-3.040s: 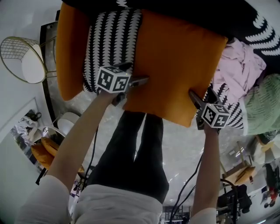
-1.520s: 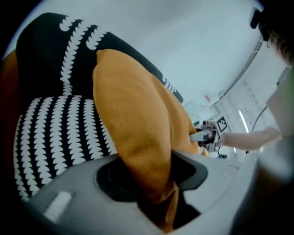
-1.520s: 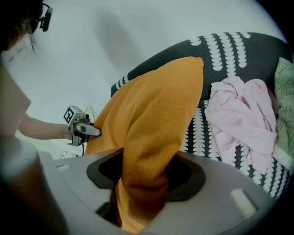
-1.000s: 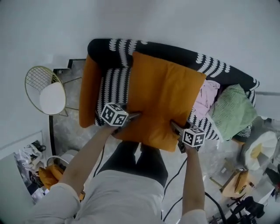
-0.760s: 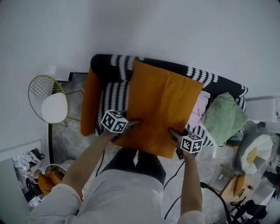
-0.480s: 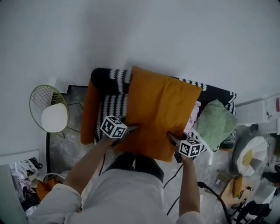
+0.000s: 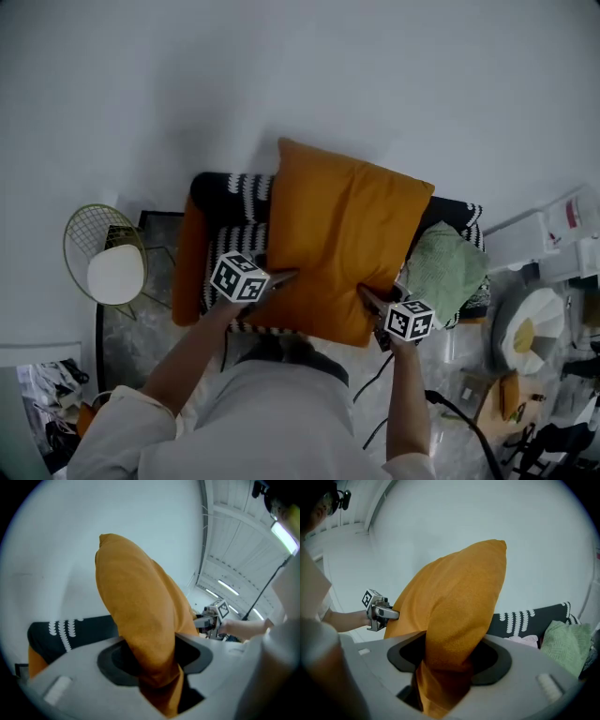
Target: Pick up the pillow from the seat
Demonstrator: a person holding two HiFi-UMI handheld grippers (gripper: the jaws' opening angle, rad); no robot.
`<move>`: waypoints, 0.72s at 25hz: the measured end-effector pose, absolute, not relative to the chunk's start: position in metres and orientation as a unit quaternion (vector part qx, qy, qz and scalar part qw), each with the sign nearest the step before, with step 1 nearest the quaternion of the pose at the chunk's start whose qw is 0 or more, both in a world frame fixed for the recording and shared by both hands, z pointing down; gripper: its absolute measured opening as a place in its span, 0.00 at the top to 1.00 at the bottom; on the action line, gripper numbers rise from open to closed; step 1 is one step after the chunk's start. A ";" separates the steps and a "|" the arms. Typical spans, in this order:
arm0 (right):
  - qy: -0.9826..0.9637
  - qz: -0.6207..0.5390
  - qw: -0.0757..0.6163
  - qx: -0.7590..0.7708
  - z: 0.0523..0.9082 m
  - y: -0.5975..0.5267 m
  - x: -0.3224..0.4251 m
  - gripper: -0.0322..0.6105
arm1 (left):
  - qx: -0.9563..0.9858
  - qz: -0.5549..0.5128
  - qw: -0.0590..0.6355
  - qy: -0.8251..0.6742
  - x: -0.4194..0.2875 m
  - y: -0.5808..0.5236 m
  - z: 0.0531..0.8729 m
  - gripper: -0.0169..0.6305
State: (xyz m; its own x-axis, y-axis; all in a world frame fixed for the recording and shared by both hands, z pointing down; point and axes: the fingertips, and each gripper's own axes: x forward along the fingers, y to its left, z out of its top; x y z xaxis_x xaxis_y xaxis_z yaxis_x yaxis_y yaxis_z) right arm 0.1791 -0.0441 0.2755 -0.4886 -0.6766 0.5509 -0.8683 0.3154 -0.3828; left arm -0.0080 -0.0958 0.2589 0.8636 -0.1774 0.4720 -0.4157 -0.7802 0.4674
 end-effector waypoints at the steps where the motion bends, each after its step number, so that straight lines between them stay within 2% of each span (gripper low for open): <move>1: -0.801 0.321 0.144 0.485 0.268 -0.042 0.181 0.51 | 0.923 0.202 0.283 -0.163 -0.006 -0.093 0.251 0.64; 18: -0.858 0.224 0.124 0.445 0.178 0.041 0.214 0.51 | 0.937 0.151 0.196 -0.245 0.023 0.017 0.159 0.64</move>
State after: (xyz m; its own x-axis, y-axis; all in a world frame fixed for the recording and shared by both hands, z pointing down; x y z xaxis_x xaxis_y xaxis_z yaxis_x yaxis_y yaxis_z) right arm 0.2143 0.0412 0.1779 -0.5730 -0.7084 0.4121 -0.8195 0.5031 -0.2745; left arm 0.0231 0.0170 0.1588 0.8343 -0.3995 0.3799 -0.5183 -0.8033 0.2933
